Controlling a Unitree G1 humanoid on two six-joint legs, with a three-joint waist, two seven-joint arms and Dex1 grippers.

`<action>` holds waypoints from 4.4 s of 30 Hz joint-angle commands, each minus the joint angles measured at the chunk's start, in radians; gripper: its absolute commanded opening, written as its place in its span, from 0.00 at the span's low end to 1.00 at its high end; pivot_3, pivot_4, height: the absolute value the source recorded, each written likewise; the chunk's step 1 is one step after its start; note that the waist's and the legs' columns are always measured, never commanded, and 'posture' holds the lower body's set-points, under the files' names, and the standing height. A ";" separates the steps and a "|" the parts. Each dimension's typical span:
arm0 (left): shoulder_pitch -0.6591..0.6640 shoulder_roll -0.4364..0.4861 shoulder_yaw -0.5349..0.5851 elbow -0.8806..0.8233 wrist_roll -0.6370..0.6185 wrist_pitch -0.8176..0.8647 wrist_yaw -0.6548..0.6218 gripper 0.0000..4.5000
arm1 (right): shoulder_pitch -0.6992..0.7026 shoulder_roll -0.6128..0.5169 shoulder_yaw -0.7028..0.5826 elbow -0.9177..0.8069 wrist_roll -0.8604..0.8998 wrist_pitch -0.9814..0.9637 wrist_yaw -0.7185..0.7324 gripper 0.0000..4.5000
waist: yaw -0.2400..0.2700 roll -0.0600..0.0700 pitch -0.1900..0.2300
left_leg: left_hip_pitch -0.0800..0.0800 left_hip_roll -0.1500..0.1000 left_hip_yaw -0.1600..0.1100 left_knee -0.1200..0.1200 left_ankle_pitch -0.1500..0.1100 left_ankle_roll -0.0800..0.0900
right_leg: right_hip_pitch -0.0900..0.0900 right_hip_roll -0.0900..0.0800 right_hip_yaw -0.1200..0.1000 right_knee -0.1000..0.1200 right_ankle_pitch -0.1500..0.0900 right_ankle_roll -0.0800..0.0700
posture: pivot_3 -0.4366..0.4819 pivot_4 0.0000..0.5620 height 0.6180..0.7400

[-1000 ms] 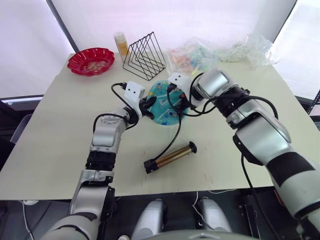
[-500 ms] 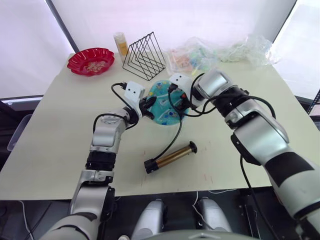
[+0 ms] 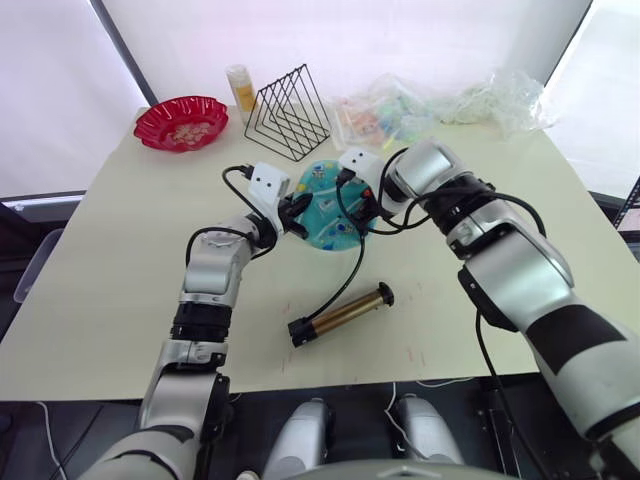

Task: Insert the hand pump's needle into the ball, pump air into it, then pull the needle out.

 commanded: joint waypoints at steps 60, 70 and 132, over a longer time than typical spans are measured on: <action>0.014 -0.016 -0.030 0.016 0.009 0.001 -0.012 0.00 | -0.046 0.041 -0.071 0.099 -0.079 0.021 -0.040 0.07 | 0.002 0.000 0.000 | 0.000 -0.001 0.000 0.000 0.000 0.000 | 0.000 -0.001 0.000 0.002 0.000 0.000 | 0.48 0.27 1.00; 0.021 -0.032 -0.043 -0.002 0.004 0.018 -0.015 0.00 | -0.063 0.111 -0.024 0.071 -0.104 0.048 0.013 0.07 | 0.001 0.001 -0.001 | 0.001 -0.001 -0.001 0.000 0.000 0.000 | 0.000 -0.001 0.000 0.003 0.000 0.000 | 0.48 0.27 1.00; 0.014 -0.036 -0.042 0.044 0.003 0.034 -0.015 0.00 | -0.125 0.051 -0.072 0.108 -0.117 0.061 0.051 0.07 | 0.003 0.001 -0.001 | 0.001 -0.006 -0.005 0.000 0.000 0.000 | 0.000 -0.005 -0.003 0.006 0.000 0.000 | 0.48 0.27 1.00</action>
